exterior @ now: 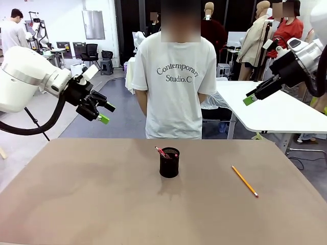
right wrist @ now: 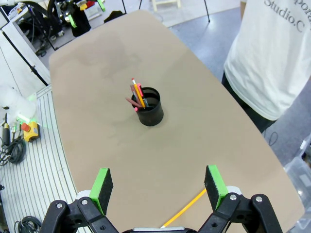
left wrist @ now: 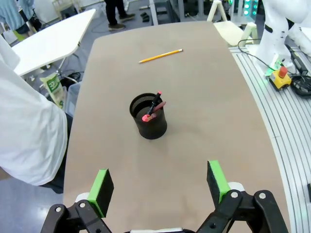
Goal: Place the pens into the pen holder.
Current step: Pick up a writing instrument from the table and place it into the Pen holder.
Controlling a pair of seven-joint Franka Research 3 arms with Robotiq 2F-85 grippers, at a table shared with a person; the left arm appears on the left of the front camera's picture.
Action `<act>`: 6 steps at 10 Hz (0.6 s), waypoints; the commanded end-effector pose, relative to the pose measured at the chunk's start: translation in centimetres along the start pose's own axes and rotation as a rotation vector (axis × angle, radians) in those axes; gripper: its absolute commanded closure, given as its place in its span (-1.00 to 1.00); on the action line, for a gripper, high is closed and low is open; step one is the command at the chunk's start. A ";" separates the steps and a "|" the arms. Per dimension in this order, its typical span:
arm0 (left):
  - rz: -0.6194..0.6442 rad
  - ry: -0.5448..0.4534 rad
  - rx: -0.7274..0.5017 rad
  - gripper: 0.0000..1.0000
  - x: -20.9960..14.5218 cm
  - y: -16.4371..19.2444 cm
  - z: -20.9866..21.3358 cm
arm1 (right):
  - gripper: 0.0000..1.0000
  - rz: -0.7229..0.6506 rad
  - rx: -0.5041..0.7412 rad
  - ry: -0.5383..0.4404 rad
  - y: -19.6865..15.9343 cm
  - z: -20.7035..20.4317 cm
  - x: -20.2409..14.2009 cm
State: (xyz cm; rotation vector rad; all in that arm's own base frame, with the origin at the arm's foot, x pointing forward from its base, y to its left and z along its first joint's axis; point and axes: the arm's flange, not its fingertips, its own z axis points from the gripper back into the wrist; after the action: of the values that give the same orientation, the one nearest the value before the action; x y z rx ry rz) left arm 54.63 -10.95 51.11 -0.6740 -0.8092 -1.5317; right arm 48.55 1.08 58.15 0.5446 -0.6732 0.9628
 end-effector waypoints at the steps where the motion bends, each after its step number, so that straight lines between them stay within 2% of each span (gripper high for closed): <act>1: 0.004 0.000 -0.005 -1.00 0.0 -0.2 0.0 | -1.00 -0.002 0.008 -0.015 0.1 0.1 0.2; 6: 0.004 0.000 -0.005 -1.00 0.0 -0.2 0.0 | -1.00 -0.002 0.008 -0.015 0.1 0.1 0.2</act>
State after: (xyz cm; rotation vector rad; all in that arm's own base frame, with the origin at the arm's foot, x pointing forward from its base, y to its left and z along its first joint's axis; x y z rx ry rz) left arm 54.63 -10.95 51.11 -0.6741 -0.8092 -1.5317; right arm 48.55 1.08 58.15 0.5446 -0.6732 0.9628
